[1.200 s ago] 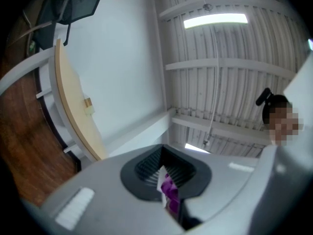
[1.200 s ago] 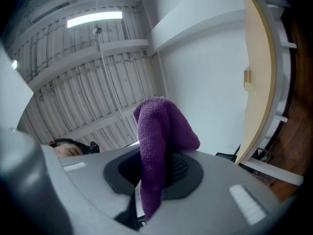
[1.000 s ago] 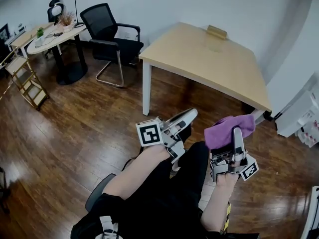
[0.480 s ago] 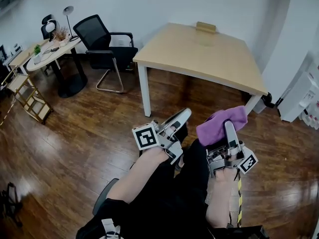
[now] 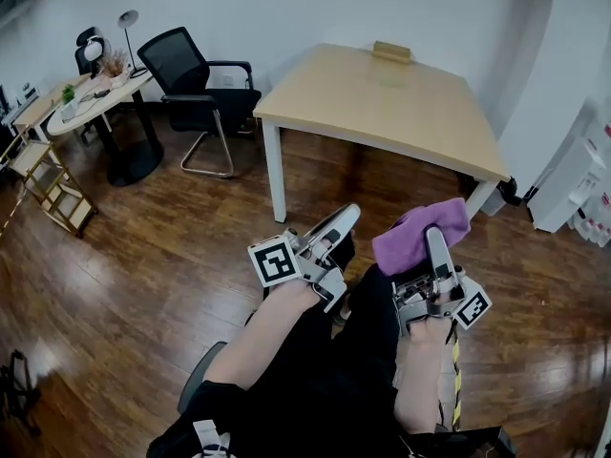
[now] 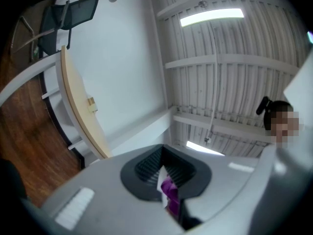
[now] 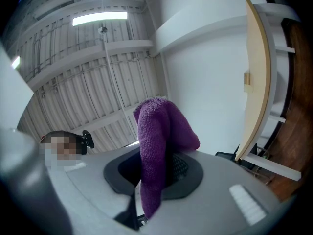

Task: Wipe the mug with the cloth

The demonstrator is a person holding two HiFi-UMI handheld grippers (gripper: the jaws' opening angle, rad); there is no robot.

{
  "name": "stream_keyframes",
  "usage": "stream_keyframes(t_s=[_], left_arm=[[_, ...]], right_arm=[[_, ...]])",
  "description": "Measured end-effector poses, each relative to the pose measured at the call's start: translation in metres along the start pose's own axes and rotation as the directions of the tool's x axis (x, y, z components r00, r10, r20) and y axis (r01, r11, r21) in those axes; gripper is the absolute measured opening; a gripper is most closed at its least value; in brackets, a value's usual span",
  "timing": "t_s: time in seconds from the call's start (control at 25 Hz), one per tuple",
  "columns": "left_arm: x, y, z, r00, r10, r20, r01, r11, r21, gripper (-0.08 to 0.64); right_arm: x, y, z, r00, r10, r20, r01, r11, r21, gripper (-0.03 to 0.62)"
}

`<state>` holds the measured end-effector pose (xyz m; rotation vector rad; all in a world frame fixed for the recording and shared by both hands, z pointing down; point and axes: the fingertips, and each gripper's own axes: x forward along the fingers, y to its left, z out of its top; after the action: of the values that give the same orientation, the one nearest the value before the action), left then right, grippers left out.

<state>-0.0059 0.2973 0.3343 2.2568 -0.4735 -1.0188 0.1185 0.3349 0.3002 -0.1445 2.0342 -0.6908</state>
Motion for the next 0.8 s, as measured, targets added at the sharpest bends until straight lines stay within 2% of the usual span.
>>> stream_keyframes(t_s=[0.8], left_arm=[[0.003, -0.013, 0.000, 0.999, -0.037, 0.002, 0.037, 0.999, -0.005, 0.000]], right_arm=[[0.003, 0.012, -0.009, 1.000, -0.002, -0.025, 0.001, 0.999, -0.039, 0.055]])
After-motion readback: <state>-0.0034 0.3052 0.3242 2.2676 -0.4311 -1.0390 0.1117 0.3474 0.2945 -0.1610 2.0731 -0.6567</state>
